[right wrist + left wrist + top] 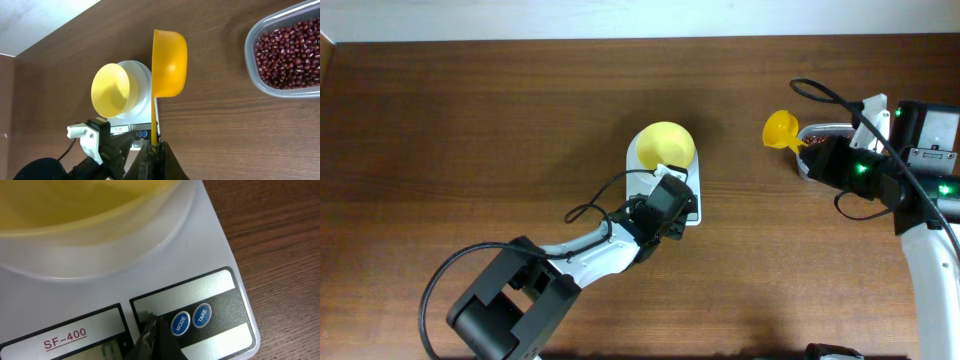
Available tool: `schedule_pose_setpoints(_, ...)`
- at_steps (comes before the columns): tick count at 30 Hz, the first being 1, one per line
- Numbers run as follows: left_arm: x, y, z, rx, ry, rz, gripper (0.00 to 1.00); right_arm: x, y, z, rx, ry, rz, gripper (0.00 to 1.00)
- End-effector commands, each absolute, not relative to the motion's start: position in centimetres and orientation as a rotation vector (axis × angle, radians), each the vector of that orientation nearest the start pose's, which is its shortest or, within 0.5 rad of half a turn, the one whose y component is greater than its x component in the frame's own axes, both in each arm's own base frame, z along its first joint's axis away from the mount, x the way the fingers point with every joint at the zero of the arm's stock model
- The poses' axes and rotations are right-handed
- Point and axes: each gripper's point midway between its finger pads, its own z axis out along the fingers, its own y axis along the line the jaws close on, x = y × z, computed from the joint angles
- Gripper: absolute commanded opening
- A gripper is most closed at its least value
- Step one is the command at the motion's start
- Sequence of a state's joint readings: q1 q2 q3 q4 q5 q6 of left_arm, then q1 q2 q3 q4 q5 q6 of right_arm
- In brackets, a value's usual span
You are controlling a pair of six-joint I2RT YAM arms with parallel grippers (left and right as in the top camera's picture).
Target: Scoop item into bowl and weigh 50g on scale
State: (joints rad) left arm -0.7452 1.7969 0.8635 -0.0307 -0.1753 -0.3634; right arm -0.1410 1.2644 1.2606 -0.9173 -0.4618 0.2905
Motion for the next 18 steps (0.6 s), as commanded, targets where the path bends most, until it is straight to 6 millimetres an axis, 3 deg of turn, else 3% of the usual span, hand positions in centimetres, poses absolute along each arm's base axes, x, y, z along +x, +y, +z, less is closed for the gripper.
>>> schedule_pose_setpoints(1,28.0,-21.5,-5.6,0.466,2.708,-0.057,0.00,33.3,2.8,24.9,0.330,2.430,0.624,0.04)
schedule_pose_setpoints(8,28.3,-21.8,-5.5,0.462,2.695,-0.070,0.00,33.0,2.8,24.7,0.337,2.444,0.627,0.04)
schedule_pose_setpoints(15,27.4,-21.0,-6.7,0.478,2.743,-0.028,0.00,33.0,2.8,24.7,0.337,2.444,0.627,0.04)
schedule_pose_setpoints(16,27.4,-21.0,-6.4,0.479,2.744,-0.027,0.00,33.0,2.8,24.7,0.336,2.444,0.627,0.04)
schedule_pose_setpoints(17,27.9,-21.4,-4.7,0.473,2.727,-0.043,0.00,33.0,2.8,24.7,0.337,2.444,0.627,0.04)
schedule_pose_setpoints(18,28.9,-22.4,-0.8,0.453,2.663,-0.098,0.00,33.0,2.8,24.7,0.336,2.443,0.627,0.04)
